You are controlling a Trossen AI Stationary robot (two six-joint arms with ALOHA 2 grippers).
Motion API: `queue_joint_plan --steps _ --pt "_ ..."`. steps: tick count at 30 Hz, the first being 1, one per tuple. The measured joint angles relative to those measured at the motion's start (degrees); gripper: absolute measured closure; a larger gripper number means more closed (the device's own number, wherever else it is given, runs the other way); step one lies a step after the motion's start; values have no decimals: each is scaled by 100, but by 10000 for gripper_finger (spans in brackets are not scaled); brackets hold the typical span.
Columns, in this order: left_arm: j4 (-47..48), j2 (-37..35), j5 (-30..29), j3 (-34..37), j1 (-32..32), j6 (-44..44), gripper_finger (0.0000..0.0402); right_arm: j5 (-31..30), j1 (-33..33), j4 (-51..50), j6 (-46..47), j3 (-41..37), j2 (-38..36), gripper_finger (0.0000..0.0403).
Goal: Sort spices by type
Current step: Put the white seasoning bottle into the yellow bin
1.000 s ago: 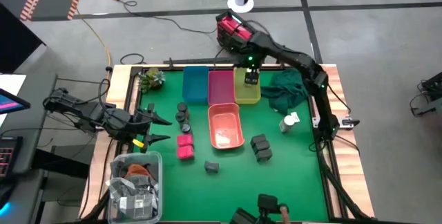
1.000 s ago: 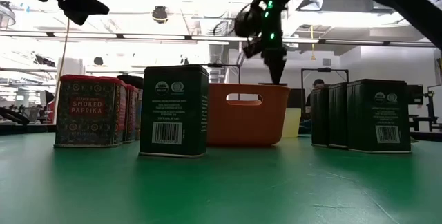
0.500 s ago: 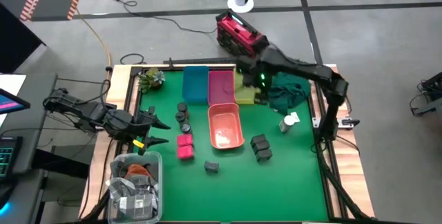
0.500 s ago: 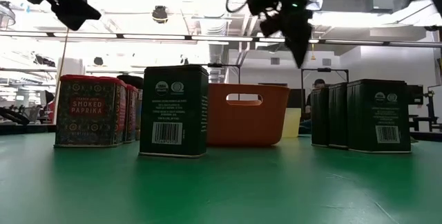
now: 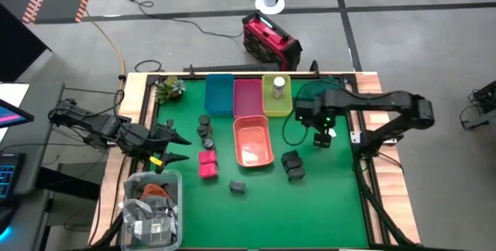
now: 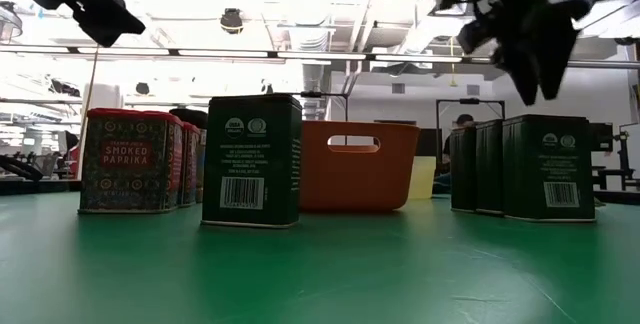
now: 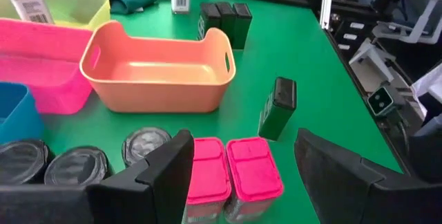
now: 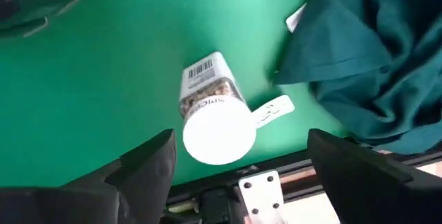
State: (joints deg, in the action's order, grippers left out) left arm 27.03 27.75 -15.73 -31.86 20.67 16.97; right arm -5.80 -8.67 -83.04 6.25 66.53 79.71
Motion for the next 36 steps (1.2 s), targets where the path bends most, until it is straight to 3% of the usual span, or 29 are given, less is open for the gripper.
queue_joint_plan --steps 14,24,30,36 --pt "5 0 -105 0 0 86 162 -52 324 977 -115 -1216 -211 53" --pt "109 0 -105 0 0 137 162 -143 227 1404 -335 -1764 -209 158" --pt "98 0 -175 0 0 133 162 -435 51 1348 -598 -1025 -202 175" --pt "30 0 -737 2 0 58 162 -1104 -289 1322 -1059 436 307 175"
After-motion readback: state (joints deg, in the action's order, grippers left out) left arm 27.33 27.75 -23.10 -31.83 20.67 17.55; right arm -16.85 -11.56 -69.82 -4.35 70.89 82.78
